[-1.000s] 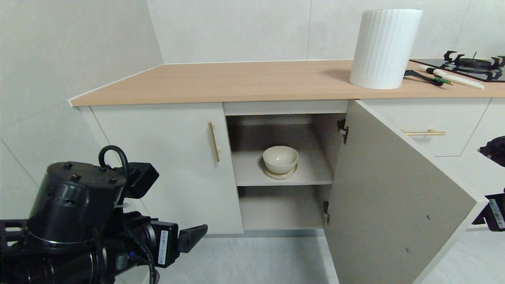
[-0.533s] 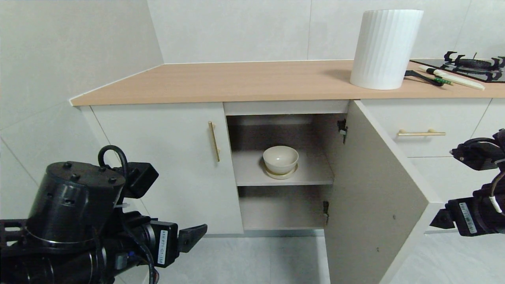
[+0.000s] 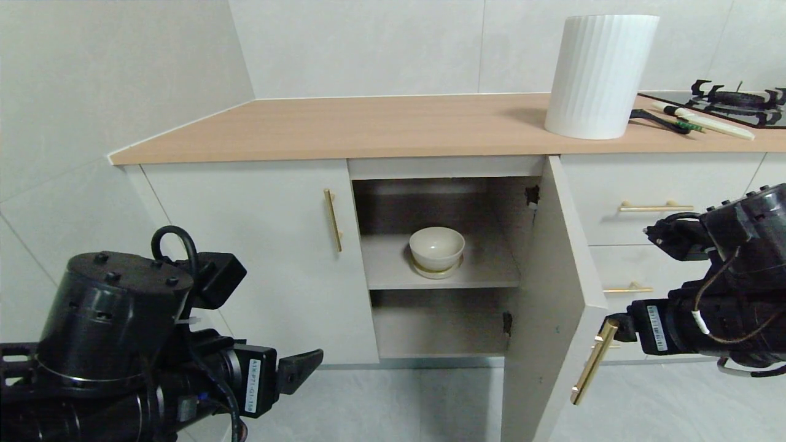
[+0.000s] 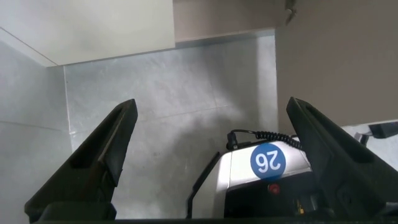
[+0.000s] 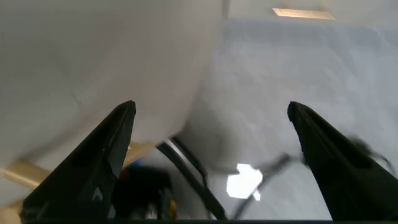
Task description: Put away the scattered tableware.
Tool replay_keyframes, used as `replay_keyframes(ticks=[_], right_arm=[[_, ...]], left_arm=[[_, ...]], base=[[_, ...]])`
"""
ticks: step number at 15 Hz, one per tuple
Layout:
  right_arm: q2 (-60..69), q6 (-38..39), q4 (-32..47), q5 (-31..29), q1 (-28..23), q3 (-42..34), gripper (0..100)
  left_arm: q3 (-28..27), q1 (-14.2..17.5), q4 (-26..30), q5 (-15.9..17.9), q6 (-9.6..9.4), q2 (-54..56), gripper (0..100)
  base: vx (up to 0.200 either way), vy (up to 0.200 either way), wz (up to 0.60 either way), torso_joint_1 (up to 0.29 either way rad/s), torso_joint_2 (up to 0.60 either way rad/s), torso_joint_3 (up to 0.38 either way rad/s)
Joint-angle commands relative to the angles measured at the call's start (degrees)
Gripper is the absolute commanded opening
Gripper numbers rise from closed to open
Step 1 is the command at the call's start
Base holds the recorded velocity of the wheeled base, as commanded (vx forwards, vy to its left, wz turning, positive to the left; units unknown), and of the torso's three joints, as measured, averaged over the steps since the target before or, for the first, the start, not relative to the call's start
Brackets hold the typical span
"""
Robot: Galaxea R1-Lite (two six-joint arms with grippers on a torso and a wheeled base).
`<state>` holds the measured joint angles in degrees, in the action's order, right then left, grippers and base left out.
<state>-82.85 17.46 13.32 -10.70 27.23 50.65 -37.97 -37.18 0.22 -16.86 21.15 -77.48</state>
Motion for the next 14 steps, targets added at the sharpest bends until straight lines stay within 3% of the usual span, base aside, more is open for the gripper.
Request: replay_keyframes(ticks=[1, 5, 9, 14], right_arm=[[-2.1, 0.0, -1.4, 0.8, 1.2, -0.5, 100], [-8.2, -0.8, -6.6, 4.0, 3.1, 2.2, 100], [-14.1, -1.7, -6.7, 6.0, 3.4, 7.6, 100], [-17.7, 1.4, -11.7, 6.3, 3.3, 7.9, 100]], left_arm=[[0.0, 0.0, 0.0, 0.0, 0.03, 0.1, 100], [0.4, 0.0, 0.0, -0.1, -0.94, 0.7, 100], [0.8, 0.0, 0.0, -0.1, -1.02, 1.1, 100], [1.4, 0.0, -2.2, -0.1, -0.94, -0.3, 100]], base=[[0.000, 0.000, 0.00, 0.000, 0.00, 0.000], [0.000, 0.000, 0.00, 0.000, 0.00, 0.000], [0.000, 0.000, 0.00, 0.000, 0.00, 0.000], [0.000, 0.000, 0.00, 0.000, 0.00, 0.000]])
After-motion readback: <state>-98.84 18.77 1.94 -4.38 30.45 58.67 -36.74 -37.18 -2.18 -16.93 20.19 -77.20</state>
